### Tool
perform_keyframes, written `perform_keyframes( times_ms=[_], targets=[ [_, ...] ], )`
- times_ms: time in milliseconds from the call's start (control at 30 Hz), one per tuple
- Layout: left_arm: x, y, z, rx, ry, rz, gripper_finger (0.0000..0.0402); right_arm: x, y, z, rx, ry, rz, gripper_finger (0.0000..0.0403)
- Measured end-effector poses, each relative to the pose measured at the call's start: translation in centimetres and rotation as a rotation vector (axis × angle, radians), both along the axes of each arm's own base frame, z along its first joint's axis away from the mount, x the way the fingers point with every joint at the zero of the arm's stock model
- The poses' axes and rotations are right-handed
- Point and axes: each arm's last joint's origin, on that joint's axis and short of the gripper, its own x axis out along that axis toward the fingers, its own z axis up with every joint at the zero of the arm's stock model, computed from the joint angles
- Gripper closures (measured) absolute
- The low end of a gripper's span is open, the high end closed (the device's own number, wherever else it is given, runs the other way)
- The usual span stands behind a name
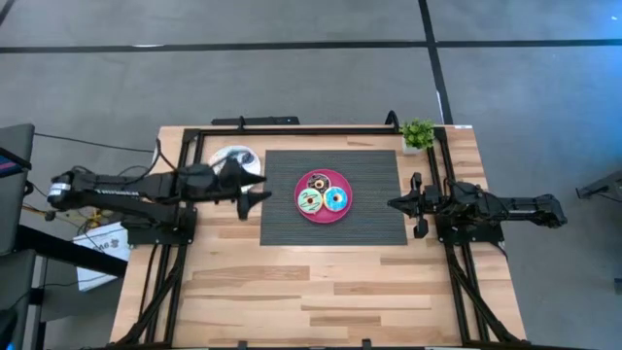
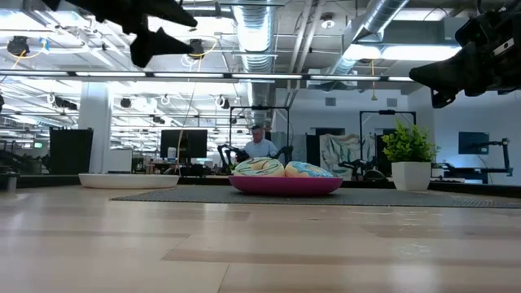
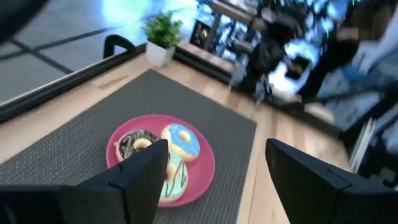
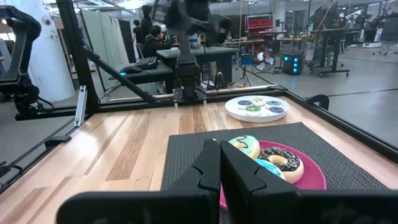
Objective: Pick & Place donuts
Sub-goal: Return to Home Position
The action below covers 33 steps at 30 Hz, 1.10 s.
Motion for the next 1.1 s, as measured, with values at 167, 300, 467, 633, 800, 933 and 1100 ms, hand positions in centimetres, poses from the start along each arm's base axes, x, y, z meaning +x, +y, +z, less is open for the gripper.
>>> perform_keyframes(
  times_ms=[167,300,467,633,800,933,1100],
  targets=[
    [-0.2,-1.4,-0.6,0.127,0.097,-0.027,0.0138,0.0,0.0,0.0,0.0,0.0,0.0,0.0403],
    [-0.3,-1.8,-0.8,0.073,0.096,0.016,0.0138,0.0,0.0,0.0,0.0,0.0,0.0,0.0403],
    [-0.1,-2.8,-0.3,0.161,0.065,-0.1,0.0139,0.0,0.0,0.0,0.0,0.0,0.0,0.0403],
    [-0.2,-3.9,0.0,0.285,0.047,-0.214,0.015,0.0,0.0,0.0,0.0,0.0,0.0,0.0403],
    [-0.3,-4.7,0.0,0.364,0.042,-0.38,0.0228,0.0,0.0,0.0,0.0,0.0,0.0,0.0403],
    [-0.6,-5.1,-0.2,0.432,0.043,-0.553,0.034,0.0,0.0,0.0,0.0,0.0,0.0,0.0403],
    [-1.6,-4.4,-0.7,0.463,0.027,-0.643,0.0392,0.0,0.0,0.0,0.0,0.0,0.0,0.0403]
  ],
)
